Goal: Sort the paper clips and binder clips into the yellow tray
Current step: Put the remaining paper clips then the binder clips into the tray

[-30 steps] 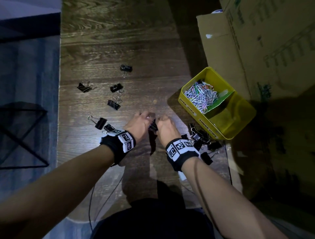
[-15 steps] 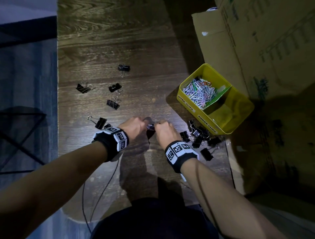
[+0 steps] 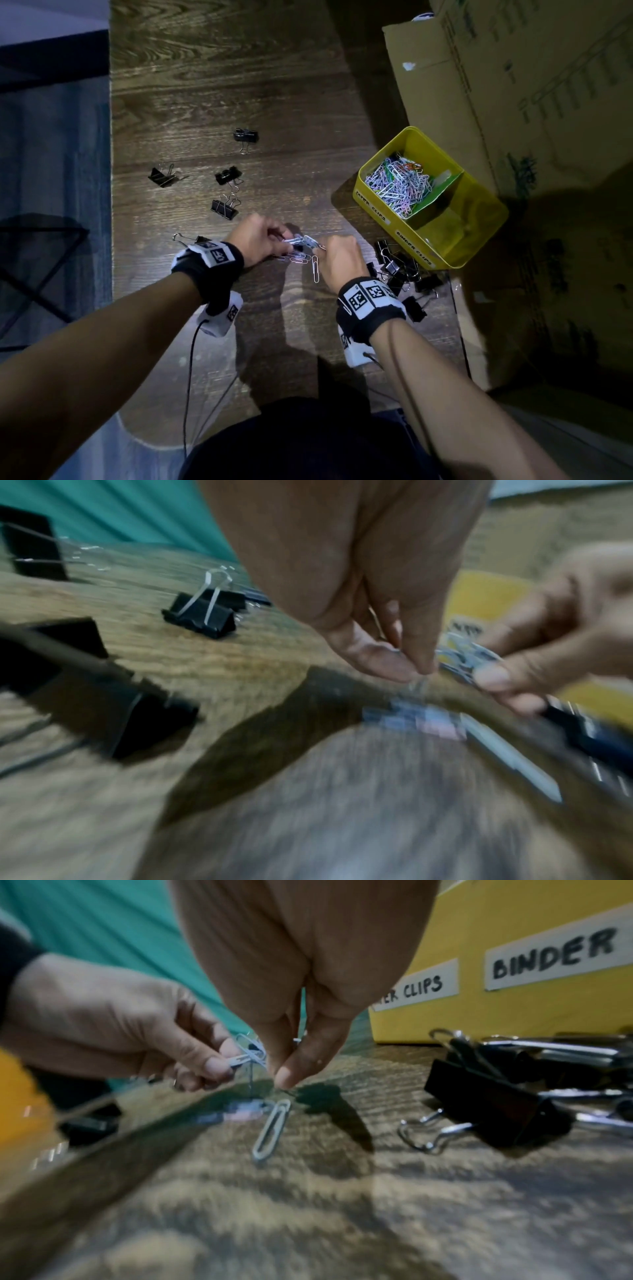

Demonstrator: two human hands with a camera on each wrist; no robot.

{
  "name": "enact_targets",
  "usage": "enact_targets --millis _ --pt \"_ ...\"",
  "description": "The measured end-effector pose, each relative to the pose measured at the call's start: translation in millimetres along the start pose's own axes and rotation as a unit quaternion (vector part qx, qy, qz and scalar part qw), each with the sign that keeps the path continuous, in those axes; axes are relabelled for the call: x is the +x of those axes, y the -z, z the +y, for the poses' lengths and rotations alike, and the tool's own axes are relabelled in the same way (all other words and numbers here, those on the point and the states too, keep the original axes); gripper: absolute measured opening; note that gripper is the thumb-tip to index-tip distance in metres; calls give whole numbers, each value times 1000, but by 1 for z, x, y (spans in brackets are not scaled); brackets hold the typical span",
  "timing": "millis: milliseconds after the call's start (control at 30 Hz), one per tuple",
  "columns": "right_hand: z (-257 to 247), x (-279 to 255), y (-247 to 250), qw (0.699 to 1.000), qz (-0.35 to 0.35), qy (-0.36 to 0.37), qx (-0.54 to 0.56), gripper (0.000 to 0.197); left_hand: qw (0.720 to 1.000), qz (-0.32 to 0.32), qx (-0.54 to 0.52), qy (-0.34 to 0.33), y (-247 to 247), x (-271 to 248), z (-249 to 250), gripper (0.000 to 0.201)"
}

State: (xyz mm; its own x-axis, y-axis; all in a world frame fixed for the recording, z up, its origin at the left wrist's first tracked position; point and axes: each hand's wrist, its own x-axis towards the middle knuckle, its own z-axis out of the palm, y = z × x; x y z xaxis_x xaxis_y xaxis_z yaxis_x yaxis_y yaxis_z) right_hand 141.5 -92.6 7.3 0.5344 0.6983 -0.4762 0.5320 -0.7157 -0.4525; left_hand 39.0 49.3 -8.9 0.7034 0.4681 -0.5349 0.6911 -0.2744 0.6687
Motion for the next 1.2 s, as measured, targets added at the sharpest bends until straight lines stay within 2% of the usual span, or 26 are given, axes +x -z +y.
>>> enact_targets --millis 133,233,333,400,500,567,633,700,800,900,1000,1033,1100,1200 --pt "9 -3 18 990 74 -15 122 17 990 2 -138 -6 20 0 22 19" --pt "12 -9 44 965 131 -32 225 21 981 6 -183 -60 32 4 54 28" --pt "17 -10 80 929 204 -48 306 19 969 1 -223 -105 33 17 93 22" --pt "24 -3 99 911 253 -59 321 13 961 -9 -243 -129 26 29 120 17" --pt "32 11 117 919 291 -76 256 12 964 -16 -219 -151 9 49 154 13" --pt "38 21 127 934 277 -103 199 17 976 -10 -151 -154 -4 64 167 15" --pt "41 30 134 952 237 -131 144 24 987 -15 -8 -158 -11 74 176 25" --pt "42 36 135 964 183 -147 123 30 980 -24 110 -167 -12 77 180 33" --pt "44 40 130 975 150 -137 95 30 977 1 115 -179 -6 75 179 26" --pt "42 36 124 977 162 -106 83 38 984 58 13 -170 1 69 161 11" --pt "33 28 115 978 194 -31 73 42 983 87 -80 -137 9 62 132 7" --pt "28 24 111 976 204 -2 78 41 985 94 -71 -128 13 60 122 7" --pt "16 15 102 972 212 51 90 35 987 102 18 -126 20 53 101 10" --pt "2 4 78 977 169 88 99 26 973 42 173 -147 31 40 71 32"
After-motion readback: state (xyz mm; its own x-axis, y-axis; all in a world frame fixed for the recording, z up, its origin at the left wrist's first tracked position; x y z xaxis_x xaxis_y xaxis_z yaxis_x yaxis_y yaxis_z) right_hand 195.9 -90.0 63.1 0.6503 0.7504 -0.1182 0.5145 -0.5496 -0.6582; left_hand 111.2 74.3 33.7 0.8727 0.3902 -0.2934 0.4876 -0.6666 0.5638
